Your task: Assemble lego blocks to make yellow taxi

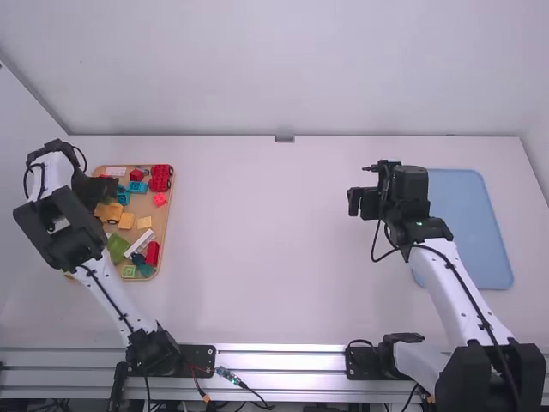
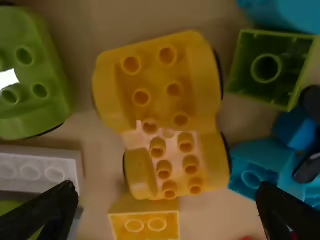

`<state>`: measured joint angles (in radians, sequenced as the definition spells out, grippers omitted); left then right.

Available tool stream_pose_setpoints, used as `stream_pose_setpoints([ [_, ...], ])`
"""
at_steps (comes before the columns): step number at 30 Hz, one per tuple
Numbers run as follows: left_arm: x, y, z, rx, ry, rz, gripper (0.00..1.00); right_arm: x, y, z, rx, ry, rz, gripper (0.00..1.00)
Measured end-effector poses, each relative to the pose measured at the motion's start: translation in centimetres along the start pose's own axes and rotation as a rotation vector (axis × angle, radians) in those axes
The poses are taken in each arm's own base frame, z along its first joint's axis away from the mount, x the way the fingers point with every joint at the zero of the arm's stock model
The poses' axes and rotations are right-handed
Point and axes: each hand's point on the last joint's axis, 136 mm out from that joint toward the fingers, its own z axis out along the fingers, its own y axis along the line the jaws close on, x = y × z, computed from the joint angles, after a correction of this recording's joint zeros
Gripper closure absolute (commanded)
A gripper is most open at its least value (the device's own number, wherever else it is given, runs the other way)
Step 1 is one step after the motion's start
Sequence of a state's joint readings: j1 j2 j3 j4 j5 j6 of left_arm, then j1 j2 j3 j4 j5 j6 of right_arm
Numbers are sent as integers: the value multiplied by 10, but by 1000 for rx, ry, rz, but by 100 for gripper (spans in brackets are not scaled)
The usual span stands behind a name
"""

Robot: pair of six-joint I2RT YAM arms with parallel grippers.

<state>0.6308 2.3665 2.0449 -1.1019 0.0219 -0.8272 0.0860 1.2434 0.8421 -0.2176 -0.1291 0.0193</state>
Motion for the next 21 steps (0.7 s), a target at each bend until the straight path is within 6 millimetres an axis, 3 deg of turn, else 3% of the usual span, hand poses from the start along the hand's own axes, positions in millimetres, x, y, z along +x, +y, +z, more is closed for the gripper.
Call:
stream_pose_setpoints([
  [21,5,6,20,-42,37,-42,12,0,0,0,0,0,1,1],
])
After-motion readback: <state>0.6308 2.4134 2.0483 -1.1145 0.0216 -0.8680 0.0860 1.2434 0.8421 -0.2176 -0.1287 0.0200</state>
